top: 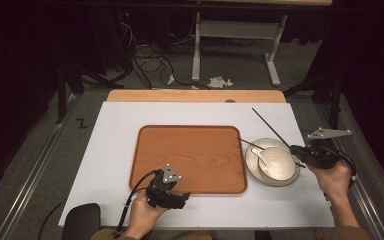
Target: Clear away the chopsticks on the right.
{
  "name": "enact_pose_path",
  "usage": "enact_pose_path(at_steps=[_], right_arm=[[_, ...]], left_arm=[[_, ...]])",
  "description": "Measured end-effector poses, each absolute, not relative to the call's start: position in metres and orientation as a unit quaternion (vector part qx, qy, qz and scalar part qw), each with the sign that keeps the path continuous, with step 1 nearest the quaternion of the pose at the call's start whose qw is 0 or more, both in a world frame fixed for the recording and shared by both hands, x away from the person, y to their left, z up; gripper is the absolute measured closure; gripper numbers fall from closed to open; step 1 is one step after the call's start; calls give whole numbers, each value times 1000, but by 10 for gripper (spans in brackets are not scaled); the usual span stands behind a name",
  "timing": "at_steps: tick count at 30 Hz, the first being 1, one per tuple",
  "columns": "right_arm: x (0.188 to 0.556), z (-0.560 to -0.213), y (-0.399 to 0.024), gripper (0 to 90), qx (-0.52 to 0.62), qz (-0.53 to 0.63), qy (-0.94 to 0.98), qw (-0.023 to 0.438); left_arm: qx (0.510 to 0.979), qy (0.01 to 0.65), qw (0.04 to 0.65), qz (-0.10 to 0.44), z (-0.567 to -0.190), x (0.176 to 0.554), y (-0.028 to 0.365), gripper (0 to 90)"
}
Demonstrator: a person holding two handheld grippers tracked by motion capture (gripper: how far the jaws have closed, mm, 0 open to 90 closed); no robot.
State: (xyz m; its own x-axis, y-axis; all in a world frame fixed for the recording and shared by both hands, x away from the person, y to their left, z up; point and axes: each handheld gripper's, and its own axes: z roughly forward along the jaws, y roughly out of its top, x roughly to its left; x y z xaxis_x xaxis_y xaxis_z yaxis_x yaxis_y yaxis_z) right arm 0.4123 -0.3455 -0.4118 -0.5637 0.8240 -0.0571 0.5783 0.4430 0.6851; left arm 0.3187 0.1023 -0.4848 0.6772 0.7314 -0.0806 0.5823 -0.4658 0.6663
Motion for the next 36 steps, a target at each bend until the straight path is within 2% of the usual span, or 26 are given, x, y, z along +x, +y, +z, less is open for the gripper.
enact_pose_path(at_steps=[10,23,29,36], right_arm=[[387,-403,-318,864,398,316,839,195],[362,-407,-261,863,363,317,861,164],[364,-430,-222,863,350,294,875,159],[374,-456,-201,861,358,275,880,149]], left_arm=[[856,367,348,103,-483,324,93,272],[857,357,358,98,-480,328,89,272],[858,356,356,100,-480,327,90,272],[858,357,356,100,-480,328,90,272]])
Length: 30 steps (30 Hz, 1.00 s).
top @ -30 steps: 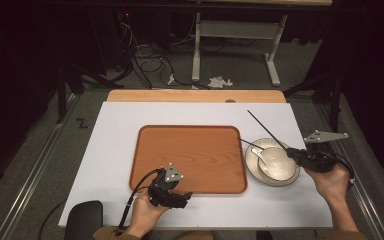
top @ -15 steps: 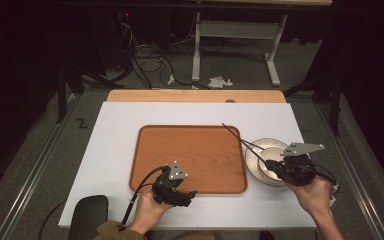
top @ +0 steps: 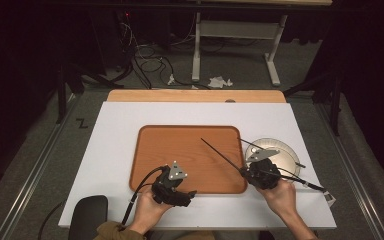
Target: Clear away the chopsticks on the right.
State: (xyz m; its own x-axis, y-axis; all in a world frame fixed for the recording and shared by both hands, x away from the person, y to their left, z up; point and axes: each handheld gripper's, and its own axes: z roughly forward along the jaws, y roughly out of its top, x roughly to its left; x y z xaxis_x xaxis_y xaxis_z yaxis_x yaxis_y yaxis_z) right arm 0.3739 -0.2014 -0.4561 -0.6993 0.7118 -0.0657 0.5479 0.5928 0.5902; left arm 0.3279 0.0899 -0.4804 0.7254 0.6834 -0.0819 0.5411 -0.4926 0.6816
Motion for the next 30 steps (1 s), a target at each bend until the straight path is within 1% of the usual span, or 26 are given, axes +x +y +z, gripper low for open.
enact_pose_path(at_steps=[7,13,18,30], right_arm=[[385,-471,-189,861,366,254,884,141],[386,-484,-181,856,363,230,894,131],[386,-488,-180,848,360,231,895,128],[388,-489,-182,825,368,221,891,147]], left_arm=[[859,356,355,100,-480,328,90,272],[859,356,355,100,-480,327,90,271],[859,356,355,100,-480,327,90,271],[859,354,354,102,-480,326,90,271]])
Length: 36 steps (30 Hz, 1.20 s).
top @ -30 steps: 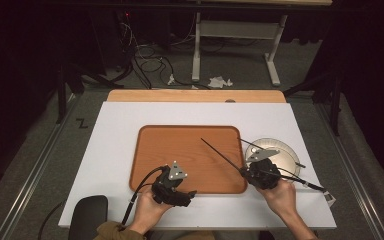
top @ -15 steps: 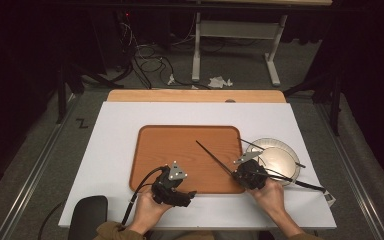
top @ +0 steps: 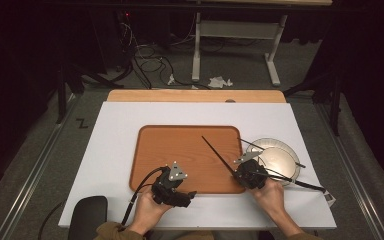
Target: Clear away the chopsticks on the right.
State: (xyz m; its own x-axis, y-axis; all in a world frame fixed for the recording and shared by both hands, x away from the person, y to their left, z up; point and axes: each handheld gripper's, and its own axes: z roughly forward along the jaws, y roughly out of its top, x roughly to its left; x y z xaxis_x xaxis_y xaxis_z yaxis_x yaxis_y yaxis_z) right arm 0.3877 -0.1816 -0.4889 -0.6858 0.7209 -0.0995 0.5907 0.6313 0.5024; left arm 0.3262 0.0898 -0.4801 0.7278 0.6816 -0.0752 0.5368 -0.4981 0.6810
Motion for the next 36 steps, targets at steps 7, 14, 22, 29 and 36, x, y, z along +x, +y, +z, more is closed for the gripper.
enact_pose_path(at_steps=[7,14,22,29,36], right_arm=[[390,-490,-185,802,378,227,885,150],[389,-488,-187,711,376,229,886,148],[378,-468,-196,594,353,288,880,132],[376,-453,-209,580,346,307,874,150],[381,-426,-241,642,361,343,852,161]], left_arm=[[861,354,350,103,-481,326,89,271],[862,353,349,103,-481,325,89,270],[863,355,340,118,-481,326,90,270],[862,356,338,126,-480,325,92,270],[859,364,335,133,-480,321,96,269]])
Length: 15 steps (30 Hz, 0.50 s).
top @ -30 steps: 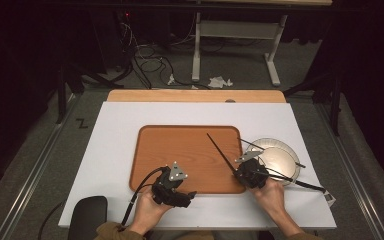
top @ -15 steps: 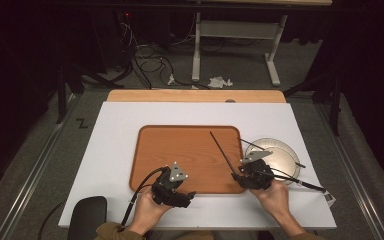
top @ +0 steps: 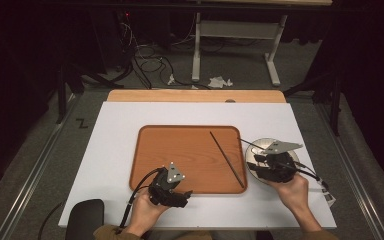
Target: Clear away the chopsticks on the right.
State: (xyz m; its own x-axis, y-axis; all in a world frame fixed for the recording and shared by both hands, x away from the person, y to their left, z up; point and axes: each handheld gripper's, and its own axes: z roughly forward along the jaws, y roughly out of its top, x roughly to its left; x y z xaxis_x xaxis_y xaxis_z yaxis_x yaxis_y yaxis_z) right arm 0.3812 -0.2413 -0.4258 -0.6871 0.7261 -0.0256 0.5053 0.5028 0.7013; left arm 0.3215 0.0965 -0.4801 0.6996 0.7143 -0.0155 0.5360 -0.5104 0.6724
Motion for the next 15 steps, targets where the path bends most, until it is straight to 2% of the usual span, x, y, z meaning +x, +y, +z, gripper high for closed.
enact_pose_path(at_steps=[5,15], right_arm=[[384,-411,-263,703,374,363,835,180],[398,-407,-290,711,401,344,826,196]], left_arm=[[857,371,332,133,-481,320,99,268],[849,385,334,138,-480,316,106,266]])
